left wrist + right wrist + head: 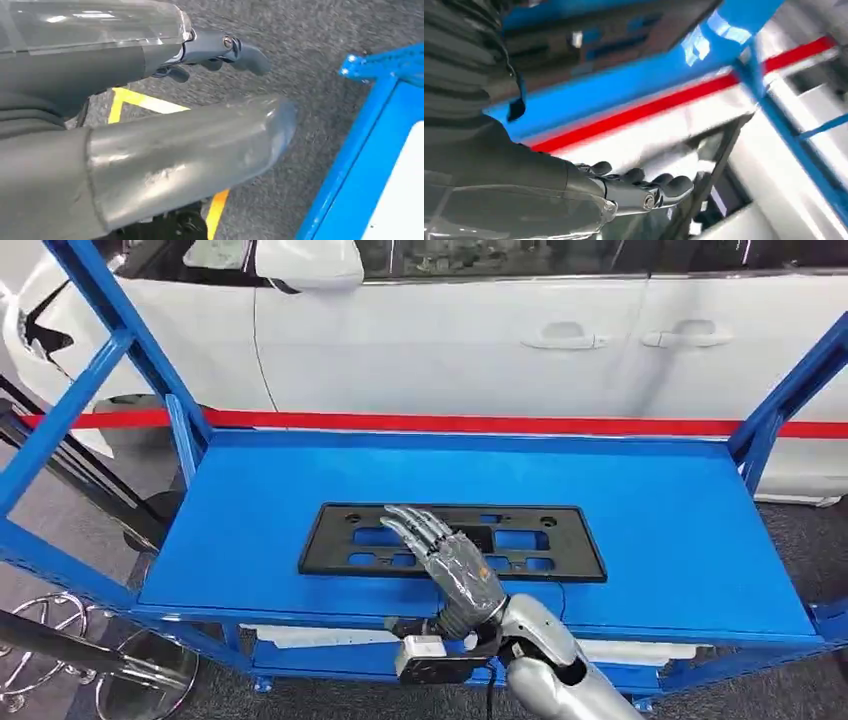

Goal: Take the parts from the cabinet and place them on the table.

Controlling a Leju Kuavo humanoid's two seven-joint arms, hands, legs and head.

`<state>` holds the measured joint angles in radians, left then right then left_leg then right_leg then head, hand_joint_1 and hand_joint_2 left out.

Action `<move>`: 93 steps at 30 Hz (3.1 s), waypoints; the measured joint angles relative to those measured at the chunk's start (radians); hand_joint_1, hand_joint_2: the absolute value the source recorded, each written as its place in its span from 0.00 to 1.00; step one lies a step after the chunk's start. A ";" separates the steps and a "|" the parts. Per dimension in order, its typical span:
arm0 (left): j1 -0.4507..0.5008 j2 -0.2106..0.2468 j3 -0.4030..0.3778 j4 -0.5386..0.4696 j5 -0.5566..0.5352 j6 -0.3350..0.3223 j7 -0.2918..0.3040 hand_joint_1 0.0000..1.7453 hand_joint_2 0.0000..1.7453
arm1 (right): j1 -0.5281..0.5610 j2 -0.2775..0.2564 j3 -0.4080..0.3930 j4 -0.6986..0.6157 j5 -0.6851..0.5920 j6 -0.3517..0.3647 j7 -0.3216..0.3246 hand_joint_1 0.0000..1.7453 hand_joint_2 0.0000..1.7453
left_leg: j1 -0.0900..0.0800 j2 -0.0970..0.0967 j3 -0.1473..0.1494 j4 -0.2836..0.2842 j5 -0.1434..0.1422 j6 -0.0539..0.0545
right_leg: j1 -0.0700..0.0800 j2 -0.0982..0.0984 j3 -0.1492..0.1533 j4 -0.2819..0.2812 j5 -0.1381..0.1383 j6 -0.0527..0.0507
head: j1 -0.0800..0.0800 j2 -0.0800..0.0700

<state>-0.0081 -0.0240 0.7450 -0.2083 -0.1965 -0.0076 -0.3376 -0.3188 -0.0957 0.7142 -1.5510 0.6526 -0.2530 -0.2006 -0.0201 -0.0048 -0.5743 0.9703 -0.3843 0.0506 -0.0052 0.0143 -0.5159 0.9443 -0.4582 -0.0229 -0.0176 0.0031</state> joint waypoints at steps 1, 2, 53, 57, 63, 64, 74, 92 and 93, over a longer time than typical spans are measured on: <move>0.000 0.001 0.000 0.000 -0.004 0.000 0.002 0.00 0.00 | -0.009 0.004 0.011 0.018 0.062 -0.029 0.024 0.00 1.00 | -0.001 0.000 -0.001 -0.004 -0.003 0.000 | -0.002 0.000 -0.003 0.002 -0.002 0.003 | 0.000 0.000; 0.000 0.002 0.000 0.000 -0.008 0.001 0.007 0.00 0.00 | -0.013 0.010 0.021 0.037 0.126 -0.057 0.047 0.00 1.00 | -0.001 0.000 -0.001 -0.004 -0.005 0.001 | -0.002 -0.001 -0.002 -0.001 -0.002 0.006 | 0.000 0.000; 0.010 -0.016 0.062 0.000 -0.103 -0.008 0.017 0.00 0.00 | 0.018 0.029 -0.130 0.368 0.785 -0.197 0.462 0.87 1.00 | 0.023 0.000 -0.063 0.196 -0.176 -0.050 | -0.009 -0.015 -0.029 0.029 0.002 -0.004 | 0.000 0.000; 0.012 -0.016 0.074 0.000 -0.110 -0.017 0.013 0.00 0.00 | 0.048 0.025 -0.184 0.359 0.784 -0.208 0.457 0.94 1.00 | 0.036 0.000 -0.090 0.266 -0.163 -0.063 | -0.014 -0.016 -0.028 0.032 0.001 -0.002 | 0.000 0.000; 0.011 -0.015 0.078 0.000 -0.122 -0.063 -0.043 0.00 0.00 | 0.072 0.022 -0.240 0.344 0.780 -0.220 0.441 0.95 1.00 | 0.026 -0.003 0.047 -0.011 -0.065 -0.040 | -0.020 -0.013 -0.019 0.019 0.007 0.033 | 0.000 0.000; 0.012 -0.014 0.079 0.000 -0.127 -0.070 -0.058 0.00 0.00 | 0.078 0.020 -0.249 0.339 0.780 -0.225 0.435 0.95 1.00 | 0.025 -0.003 0.048 -0.018 -0.061 -0.033 | -0.020 -0.013 -0.016 0.010 0.012 0.040 | 0.000 0.000; 0.011 -0.016 0.113 0.000 -0.140 -0.089 0.069 0.00 0.00 | 0.134 -0.024 -0.314 0.213 0.385 -0.337 0.108 0.95 1.00 | 0.028 0.004 0.046 -0.030 -0.044 -0.008 | -0.021 -0.014 -0.059 0.139 -0.036 0.049 | 0.002 0.000; -0.009 -0.015 0.126 0.000 -0.219 -0.141 -0.100 0.00 0.00 | 0.091 0.028 -0.151 -0.571 -0.919 0.136 -0.418 0.95 1.00 | 0.013 0.004 0.045 -0.009 -0.070 -0.014 | -0.003 -0.011 -0.028 0.037 -0.006 0.005 | 0.000 0.000; -0.010 -0.014 0.128 0.000 -0.216 -0.138 -0.101 0.00 0.00 | 0.087 0.039 -0.150 -0.591 -0.984 0.163 -0.390 0.95 1.00 | 0.011 0.002 0.045 -0.007 -0.071 -0.013 | -0.004 -0.012 -0.030 0.036 -0.004 0.009 | 0.000 0.000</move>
<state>-0.0182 -0.0381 0.8732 -0.2083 -0.4127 -0.1457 -0.4383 -0.2314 -0.0572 0.5638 -2.1421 -0.3314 -0.0903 -0.5908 -0.0091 -0.0028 -0.5298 0.9630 -0.4552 0.0373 -0.0096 0.0021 -0.5461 0.9808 -0.4623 -0.0143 -0.0175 0.0031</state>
